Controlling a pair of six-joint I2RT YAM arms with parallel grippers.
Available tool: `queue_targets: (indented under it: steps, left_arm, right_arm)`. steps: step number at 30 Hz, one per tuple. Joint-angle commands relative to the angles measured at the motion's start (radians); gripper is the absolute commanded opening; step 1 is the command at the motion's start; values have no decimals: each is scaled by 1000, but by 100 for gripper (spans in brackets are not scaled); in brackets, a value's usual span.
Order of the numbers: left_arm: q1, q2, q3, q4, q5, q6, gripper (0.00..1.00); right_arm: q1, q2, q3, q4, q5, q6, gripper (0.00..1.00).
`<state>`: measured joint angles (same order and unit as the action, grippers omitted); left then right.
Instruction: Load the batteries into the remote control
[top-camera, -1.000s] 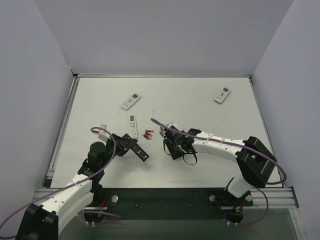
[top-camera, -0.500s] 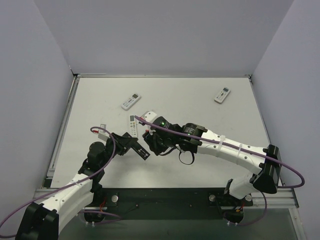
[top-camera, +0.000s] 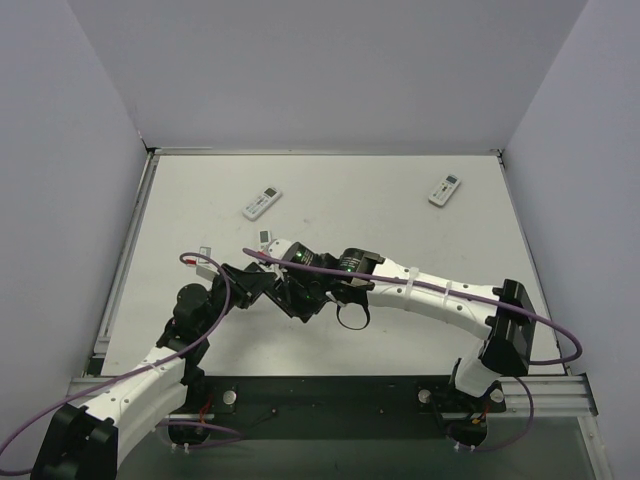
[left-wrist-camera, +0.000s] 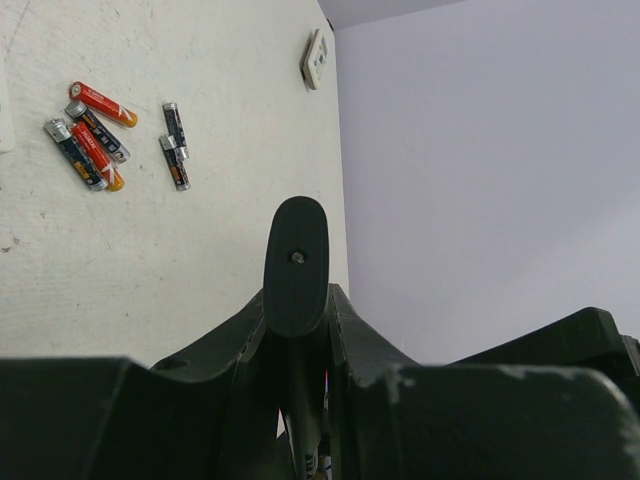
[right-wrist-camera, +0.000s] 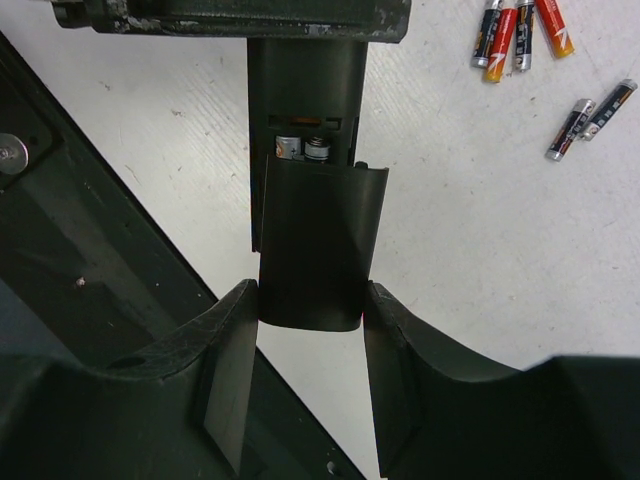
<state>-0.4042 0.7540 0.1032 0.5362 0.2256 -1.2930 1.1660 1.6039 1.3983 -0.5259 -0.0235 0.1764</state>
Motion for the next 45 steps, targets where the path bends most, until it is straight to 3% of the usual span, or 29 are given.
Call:
queue_targets:
  steps: [1, 31, 45]
  left_arm:
    - [4, -5, 3, 93, 23, -31, 0]
    - [2, -27, -30, 162, 32, -123, 0]
    - [2, -42, -36, 171, 35, -137, 0]
  right_arm:
    - [11, 11, 50, -39, -10, -14, 19]
    - [23, 57, 71, -71, 19, 11, 22]
    - [23, 60, 85, -72, 8, 18, 37]
